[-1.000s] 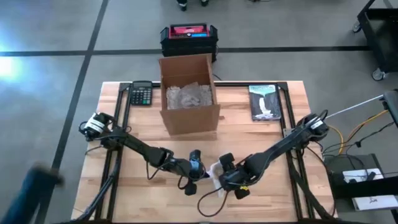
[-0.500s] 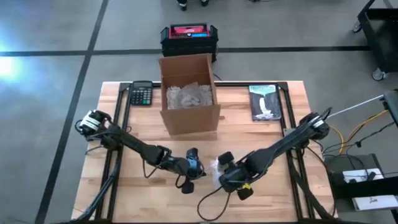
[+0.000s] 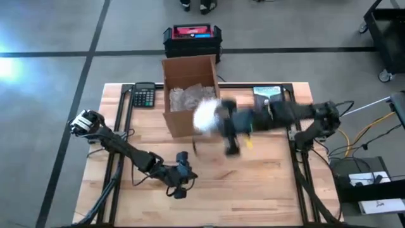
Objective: Wrap mug
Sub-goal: Put the wrapped yellow mug into the brown cardboard box
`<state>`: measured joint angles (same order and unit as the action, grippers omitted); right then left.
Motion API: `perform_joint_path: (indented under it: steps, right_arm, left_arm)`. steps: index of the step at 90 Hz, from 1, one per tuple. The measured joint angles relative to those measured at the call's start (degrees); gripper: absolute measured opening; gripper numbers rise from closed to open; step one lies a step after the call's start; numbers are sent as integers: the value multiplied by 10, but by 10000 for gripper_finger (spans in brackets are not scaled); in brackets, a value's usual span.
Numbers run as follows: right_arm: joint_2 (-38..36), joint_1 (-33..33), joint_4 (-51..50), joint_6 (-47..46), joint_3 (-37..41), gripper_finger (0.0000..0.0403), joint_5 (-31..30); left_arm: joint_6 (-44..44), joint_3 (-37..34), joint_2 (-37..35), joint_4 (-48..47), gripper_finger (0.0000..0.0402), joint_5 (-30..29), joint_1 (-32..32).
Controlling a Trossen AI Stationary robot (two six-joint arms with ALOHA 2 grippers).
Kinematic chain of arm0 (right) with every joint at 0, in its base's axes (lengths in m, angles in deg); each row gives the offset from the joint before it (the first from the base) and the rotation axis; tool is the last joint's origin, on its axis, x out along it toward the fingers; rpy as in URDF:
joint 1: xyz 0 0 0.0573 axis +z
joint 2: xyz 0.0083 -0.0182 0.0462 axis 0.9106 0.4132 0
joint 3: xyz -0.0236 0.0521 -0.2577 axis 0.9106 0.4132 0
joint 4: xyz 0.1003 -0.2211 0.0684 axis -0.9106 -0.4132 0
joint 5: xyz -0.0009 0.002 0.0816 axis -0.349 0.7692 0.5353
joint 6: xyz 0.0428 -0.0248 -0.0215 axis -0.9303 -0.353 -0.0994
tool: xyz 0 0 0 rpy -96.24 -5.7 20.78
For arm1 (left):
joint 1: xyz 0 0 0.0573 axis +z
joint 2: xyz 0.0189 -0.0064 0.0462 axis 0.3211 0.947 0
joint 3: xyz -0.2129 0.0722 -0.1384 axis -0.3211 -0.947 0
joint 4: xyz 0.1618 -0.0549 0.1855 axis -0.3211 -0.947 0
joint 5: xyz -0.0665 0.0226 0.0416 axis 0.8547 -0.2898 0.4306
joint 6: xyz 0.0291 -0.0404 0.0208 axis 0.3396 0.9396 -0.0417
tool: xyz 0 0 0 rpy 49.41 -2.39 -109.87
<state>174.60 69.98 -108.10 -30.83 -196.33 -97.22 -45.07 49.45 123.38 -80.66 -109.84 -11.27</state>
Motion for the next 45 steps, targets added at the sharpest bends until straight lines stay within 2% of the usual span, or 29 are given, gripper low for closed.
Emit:
perform_joint_path:
  steps: [12,23,31,45]
  right_arm:
    - [53,-115,32,-14,-71,1,75]
    - [112,-197,58,-74,-122,1,173]
    - [157,-225,67,-102,-131,1,213]
    - [230,-235,35,-108,-129,0,224]
  left_arm:
    - [-1,-1,-1,2,0,0,0]
    - [-1,-2,-1,3,0,0,-1]
    - [-2,-2,-1,2,0,4,-1]
    - [-2,-2,-1,2,0,6,-1]
